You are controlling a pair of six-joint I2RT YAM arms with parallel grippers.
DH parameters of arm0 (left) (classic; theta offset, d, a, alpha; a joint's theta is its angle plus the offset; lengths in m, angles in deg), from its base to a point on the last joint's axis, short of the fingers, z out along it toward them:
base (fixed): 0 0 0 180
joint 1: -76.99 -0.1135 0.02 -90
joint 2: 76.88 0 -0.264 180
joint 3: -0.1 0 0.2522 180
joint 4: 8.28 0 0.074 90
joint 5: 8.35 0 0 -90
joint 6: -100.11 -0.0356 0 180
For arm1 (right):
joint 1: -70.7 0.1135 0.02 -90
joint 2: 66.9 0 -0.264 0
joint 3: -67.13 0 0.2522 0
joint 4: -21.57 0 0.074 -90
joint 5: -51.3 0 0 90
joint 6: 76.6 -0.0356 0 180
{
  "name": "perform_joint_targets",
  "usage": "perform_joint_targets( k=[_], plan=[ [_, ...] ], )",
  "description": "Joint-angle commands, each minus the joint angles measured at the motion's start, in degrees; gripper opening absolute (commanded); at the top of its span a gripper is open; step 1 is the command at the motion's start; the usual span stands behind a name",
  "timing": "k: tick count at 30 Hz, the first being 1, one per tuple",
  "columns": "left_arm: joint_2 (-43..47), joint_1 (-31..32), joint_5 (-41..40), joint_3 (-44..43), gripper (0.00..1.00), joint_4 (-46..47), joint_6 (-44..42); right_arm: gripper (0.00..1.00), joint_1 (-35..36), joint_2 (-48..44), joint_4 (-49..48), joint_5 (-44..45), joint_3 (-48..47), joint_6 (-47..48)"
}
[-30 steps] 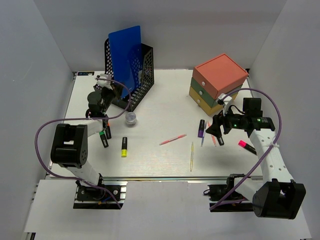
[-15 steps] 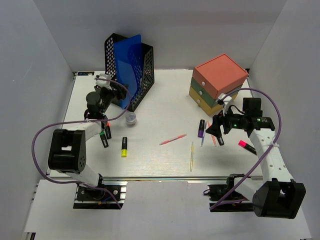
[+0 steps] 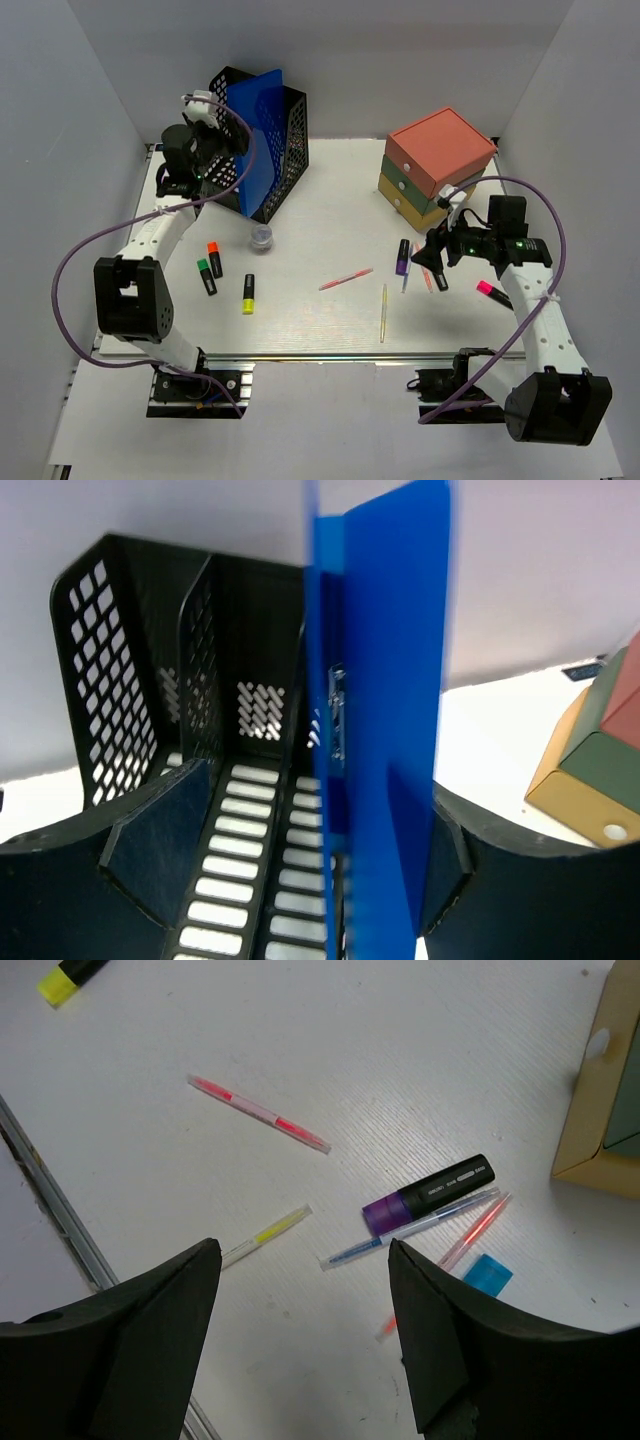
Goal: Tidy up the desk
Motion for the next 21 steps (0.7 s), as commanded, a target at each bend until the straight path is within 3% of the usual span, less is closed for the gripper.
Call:
perform_joint_targets(
  k=[1, 6, 9, 12, 13, 15, 19, 21],
  plan=[
    [-2.14, -0.1, -1.61, -5.27, 0.83, -11.16, -0.83, 0.74, 0.14, -2.35, -2.43, -1.94, 0.63, -0.62],
    [-4.6, -0.1, -2.14, -10.02, 0.79, -15.66, -0.92, 0.74, -0.04, -4.19, -2.34, -1.85, 1.33, -0.09],
    [-5.83, -0.1, -1.97, -11.87, 0.71, -17.51, -1.18, 0.75, -0.04, -4.9, -2.78, -1.85, 1.77, -0.27],
    [-6.36, -0.1, -1.53, -12.58, 0.48, -18.04, -1.27, 0.75, -0.04, -5.43, -2.95, -2.46, 2.04, -0.88],
    [-6.36, -0.1, -1.44, -11.97, 0.3, -17.17, -1.1, 0.75, -0.04, -5.52, -3.04, -2.73, 2.04, -1.23],
    [-5.31, -0.1, -1.18, -11.0, 0.17, -14.81, -0.92, 0.75, -0.04, -5.78, -3.22, -2.82, 2.21, -1.58],
    [-2.24, -0.1, 0.4, -7.49, 0.0, -9.97, -1.45, 0.75, -0.04, -6.74, -3.13, -2.56, 2.48, -1.5],
    [-0.22, -0.1, 0.41, -5.47, 0.0, -6.9, -1.45, 0.75, -0.04, -6.92, -3.04, -2.55, 2.74, -1.5]
  ],
)
